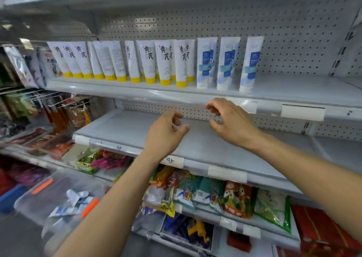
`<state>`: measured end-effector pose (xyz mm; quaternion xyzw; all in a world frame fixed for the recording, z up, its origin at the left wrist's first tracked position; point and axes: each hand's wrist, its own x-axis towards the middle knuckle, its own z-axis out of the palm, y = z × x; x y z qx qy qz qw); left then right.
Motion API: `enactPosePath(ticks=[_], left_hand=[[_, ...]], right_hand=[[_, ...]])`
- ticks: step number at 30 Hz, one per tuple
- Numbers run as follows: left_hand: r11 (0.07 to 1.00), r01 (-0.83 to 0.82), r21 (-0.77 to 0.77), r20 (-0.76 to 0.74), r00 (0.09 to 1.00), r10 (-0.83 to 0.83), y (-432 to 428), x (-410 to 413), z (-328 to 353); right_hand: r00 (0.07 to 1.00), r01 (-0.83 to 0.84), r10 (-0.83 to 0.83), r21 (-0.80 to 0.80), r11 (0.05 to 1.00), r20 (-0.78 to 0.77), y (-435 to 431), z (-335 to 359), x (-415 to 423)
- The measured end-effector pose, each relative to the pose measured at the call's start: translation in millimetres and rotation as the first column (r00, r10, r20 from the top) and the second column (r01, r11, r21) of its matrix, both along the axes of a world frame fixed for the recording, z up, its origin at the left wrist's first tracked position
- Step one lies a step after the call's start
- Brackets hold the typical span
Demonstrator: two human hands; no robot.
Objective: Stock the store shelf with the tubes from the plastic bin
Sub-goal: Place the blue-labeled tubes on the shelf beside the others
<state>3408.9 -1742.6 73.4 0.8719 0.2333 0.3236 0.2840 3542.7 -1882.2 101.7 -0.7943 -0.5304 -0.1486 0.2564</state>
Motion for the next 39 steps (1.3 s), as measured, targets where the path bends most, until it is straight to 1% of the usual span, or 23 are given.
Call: enactPosePath(ticks=[5, 9, 14, 16, 19, 21, 23, 24, 26, 29, 32, 35, 37, 39], left_hand=[[0.993, -0.118, -0.018, -0.055, 0.992, 0.117, 48, -60, -26], [0.975, -0.22, 0.007, -0.098, 0.971, 0.22, 108, -115, -45], [0.954, -0.294, 0.053, -0.204, 0.932, 0.299, 208, -196, -69], [0.933, -0.349, 0.084, -0.267, 0.895, 0.358, 252, -235, -82], [0.904, -0.4, 0.152, -0.402, 0.81, 0.426, 310, -287, -109], [0.904, -0.391, 0.174, -0.498, 0.757, 0.424, 340, -310, -130], [0.919, -0.339, 0.2, -0.588, 0.709, 0.389, 363, -324, -154], [0.926, -0.329, 0.183, -0.619, 0.693, 0.369, 374, -328, -167], [0.925, -0.372, 0.074, -0.651, 0.684, 0.328, 395, -334, -195], [0.875, -0.468, -0.123, -0.66, 0.697, 0.28, 425, -333, -238], [0.805, -0.528, -0.269, -0.666, 0.706, 0.24, 454, -328, -279], [0.698, -0.589, -0.407, -0.662, 0.717, 0.219, 486, -321, -317], [0.592, -0.633, -0.499, -0.639, 0.73, 0.241, 510, -314, -343], [0.475, -0.674, -0.567, -0.637, 0.723, 0.266, 535, -306, -374]], right_hand=[[0.996, -0.08, 0.076, -0.116, 0.99, -0.037, 60, -28, -46], [0.983, -0.172, 0.163, -0.125, 0.977, -0.081, 130, -46, -86], [0.963, -0.254, 0.235, -0.157, 0.954, -0.132, 247, -74, -147], [0.948, -0.302, 0.271, -0.201, 0.932, -0.169, 296, -88, -173], [0.925, -0.357, 0.298, -0.267, 0.895, -0.238, 357, -114, -209], [0.904, -0.399, 0.318, -0.295, 0.868, -0.285, 392, -136, -227], [0.886, -0.431, 0.321, -0.338, 0.837, -0.334, 424, -160, -241], [0.881, -0.436, 0.308, -0.366, 0.822, -0.359, 438, -173, -247], [0.872, -0.446, 0.272, -0.428, 0.786, -0.407, 467, -201, -254], [0.847, -0.486, 0.241, -0.506, 0.713, -0.473, 507, -246, -256], [0.826, -0.519, 0.211, -0.559, 0.647, -0.522, 545, -291, -252], [0.831, -0.52, 0.17, -0.631, 0.576, -0.53, 584, -337, -247], [0.826, -0.531, 0.151, -0.659, 0.532, -0.544, 612, -371, -246], [0.819, -0.536, 0.118, -0.675, 0.506, -0.562, 639, -404, -245]])
